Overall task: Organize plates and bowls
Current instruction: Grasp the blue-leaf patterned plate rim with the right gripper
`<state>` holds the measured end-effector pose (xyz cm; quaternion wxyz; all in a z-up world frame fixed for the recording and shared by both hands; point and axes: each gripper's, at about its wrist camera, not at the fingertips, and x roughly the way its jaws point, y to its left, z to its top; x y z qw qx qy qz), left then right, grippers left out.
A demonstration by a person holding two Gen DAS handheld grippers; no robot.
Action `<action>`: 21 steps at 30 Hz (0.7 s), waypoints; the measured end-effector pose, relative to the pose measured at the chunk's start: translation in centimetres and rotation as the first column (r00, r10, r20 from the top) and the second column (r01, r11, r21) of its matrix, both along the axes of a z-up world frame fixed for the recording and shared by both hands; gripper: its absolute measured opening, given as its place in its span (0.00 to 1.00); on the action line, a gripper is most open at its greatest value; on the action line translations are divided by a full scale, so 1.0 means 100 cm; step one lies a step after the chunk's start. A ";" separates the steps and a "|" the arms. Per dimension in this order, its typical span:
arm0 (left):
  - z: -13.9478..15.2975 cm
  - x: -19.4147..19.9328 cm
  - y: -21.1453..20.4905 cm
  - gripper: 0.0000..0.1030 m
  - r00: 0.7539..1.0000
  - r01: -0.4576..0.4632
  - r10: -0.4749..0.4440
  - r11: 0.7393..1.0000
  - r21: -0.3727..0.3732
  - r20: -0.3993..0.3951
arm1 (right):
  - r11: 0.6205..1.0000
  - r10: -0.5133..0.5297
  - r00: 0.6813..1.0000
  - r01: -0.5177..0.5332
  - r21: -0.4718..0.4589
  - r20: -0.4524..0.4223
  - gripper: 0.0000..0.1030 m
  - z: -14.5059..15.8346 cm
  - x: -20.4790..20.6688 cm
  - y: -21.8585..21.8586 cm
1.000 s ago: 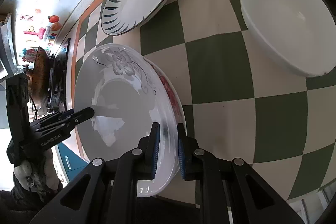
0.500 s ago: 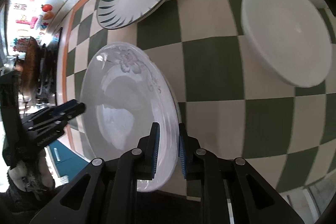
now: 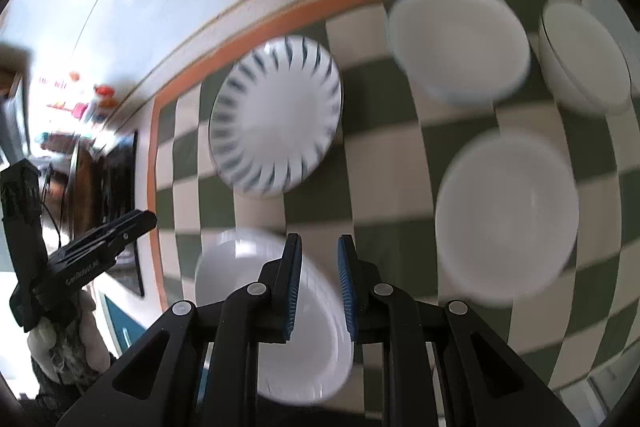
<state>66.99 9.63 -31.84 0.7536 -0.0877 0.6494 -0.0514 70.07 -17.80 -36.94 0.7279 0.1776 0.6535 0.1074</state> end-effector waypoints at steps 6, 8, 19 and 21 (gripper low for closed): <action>-0.035 0.051 0.006 0.31 0.998 -0.039 0.038 0.999 -0.027 -0.060 | 0.999 -0.038 0.999 0.037 -0.029 -0.033 0.20 -0.028 0.061 0.007; -0.046 0.059 0.007 0.31 0.996 -0.044 0.041 0.998 -0.036 -0.086 | 0.998 -0.038 0.998 0.036 -0.051 -0.041 0.20 -0.037 0.075 0.012; -0.093 0.080 0.002 0.31 0.984 -0.013 0.006 0.999 -0.041 -0.175 | 0.986 -0.049 0.993 0.032 -0.162 -0.105 0.20 -0.077 0.104 0.024; -0.096 0.081 0.002 0.31 0.984 -0.011 0.003 0.999 -0.045 -0.176 | 0.986 -0.050 0.992 0.032 -0.161 -0.114 0.20 -0.082 0.106 0.024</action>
